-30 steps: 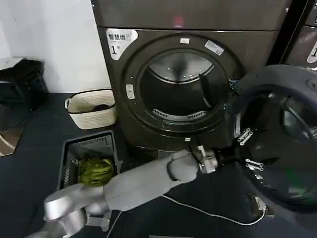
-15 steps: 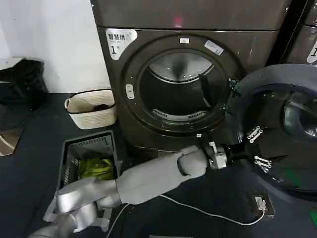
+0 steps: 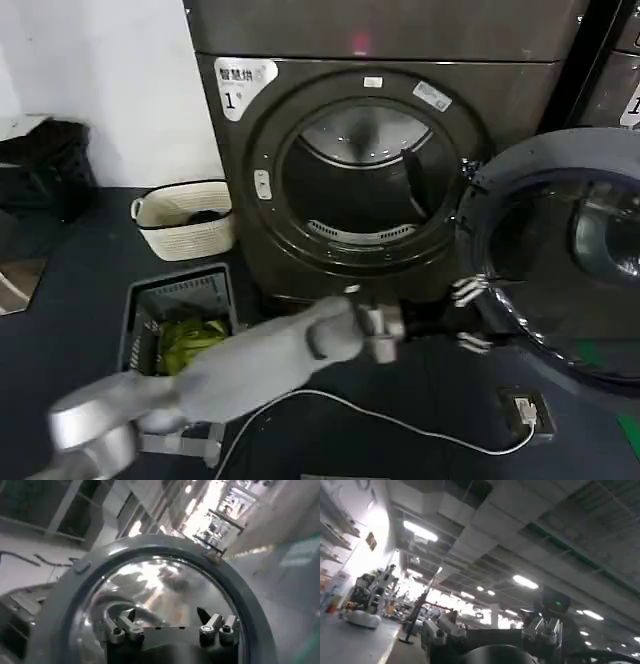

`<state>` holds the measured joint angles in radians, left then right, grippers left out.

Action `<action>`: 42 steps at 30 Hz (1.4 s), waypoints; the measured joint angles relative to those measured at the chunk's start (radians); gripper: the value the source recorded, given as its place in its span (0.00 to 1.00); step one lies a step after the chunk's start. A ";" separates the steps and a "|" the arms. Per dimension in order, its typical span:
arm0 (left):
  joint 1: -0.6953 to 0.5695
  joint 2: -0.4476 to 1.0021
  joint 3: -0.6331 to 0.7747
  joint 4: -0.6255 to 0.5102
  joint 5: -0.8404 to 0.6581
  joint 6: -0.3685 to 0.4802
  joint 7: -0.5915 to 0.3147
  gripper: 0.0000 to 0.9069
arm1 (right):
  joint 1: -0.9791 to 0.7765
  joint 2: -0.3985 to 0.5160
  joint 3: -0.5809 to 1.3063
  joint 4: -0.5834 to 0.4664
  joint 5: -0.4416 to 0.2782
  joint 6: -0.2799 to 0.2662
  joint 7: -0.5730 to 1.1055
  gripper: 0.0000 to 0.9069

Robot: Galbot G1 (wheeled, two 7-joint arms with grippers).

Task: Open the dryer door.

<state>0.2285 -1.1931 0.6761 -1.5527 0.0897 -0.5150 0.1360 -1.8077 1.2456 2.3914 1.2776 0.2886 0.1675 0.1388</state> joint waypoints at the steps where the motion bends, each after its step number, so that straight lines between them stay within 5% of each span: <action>1: -0.001 0.029 -0.004 -0.012 0.018 -0.024 -0.003 1.00 | 0.001 0.000 -0.005 0.001 0.000 0.000 -0.001 1.00; 18: 0.050 0.385 -0.158 -0.051 0.422 -0.310 -0.032 1.00 | 0.004 -0.035 -0.034 -0.020 -0.001 0.015 -0.009 1.00; 25: 0.081 0.502 -0.285 -0.001 0.606 -0.311 0.039 1.00 | 0.023 -0.037 -0.057 -0.016 0.000 0.013 -0.011 1.00; 42: 0.090 0.727 -0.428 0.163 1.099 -0.311 0.051 1.00 | 0.044 -0.052 -0.116 0.012 0.034 0.034 -0.035 1.00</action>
<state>0.3185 -0.4662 0.2486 -1.3892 1.1882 -0.8257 0.1865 -1.7633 1.1932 2.2755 1.2894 0.3227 0.2018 0.1034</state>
